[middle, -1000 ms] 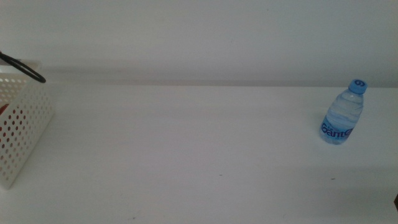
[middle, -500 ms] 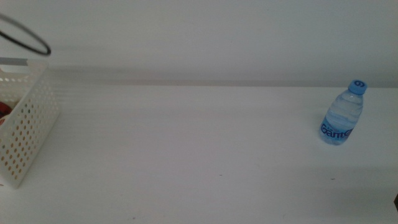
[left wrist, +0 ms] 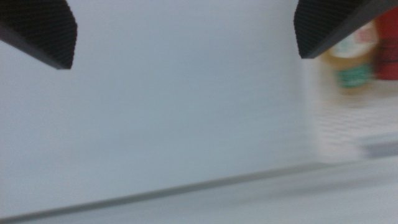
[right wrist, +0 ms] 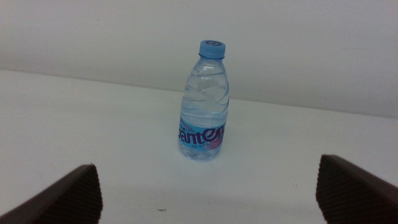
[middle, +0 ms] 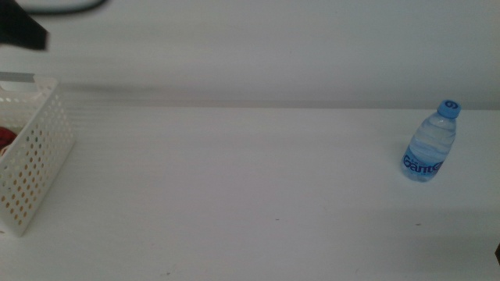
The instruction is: Use arms to grab the bottles and put them into the dustbin to the left of the table.
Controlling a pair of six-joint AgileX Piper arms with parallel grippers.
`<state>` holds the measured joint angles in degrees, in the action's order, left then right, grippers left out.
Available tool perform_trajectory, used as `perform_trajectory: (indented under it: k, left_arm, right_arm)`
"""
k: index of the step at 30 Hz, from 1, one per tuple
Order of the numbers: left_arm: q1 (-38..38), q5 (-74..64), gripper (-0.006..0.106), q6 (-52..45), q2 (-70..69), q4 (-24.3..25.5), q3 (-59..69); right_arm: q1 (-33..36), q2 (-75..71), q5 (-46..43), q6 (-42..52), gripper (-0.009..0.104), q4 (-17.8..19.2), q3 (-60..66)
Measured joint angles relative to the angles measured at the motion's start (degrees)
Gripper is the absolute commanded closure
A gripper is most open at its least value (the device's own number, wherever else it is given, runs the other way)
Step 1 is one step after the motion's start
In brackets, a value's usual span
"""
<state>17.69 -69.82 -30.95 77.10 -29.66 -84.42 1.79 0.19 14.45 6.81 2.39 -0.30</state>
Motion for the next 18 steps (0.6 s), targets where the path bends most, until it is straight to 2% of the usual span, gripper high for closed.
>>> perform_trajectory:
  k: [3,5,13,15,18]
  left_arm:
    - [-4.6,0.0,0.007,0.2,-5.5,-1.6,5.7]
    - [-10.0,0.0,0.007,1.4,-8.9,-0.8,9.2]
    - [-37.8,4.9,0.007,14.7,-18.7,15.9,16.3]
    - [-41.8,5.6,0.007,18.0,-20.0,17.4,16.5]
    - [-43.5,7.4,0.007,22.4,-21.4,17.5,16.5]
  right_arm:
    - [0.0,0.0,0.0,0.0,0.003,0.0,0.0]
    - [0.0,0.0,0.0,0.0,0.003,0.0,0.0]
    - [0.0,0.0,0.0,0.0,0.003,0.0,0.0]
    - [0.0,0.0,0.0,0.0,0.003,0.0,0.0]
    - [0.0,0.0,0.0,0.0,0.003,0.0,0.0]
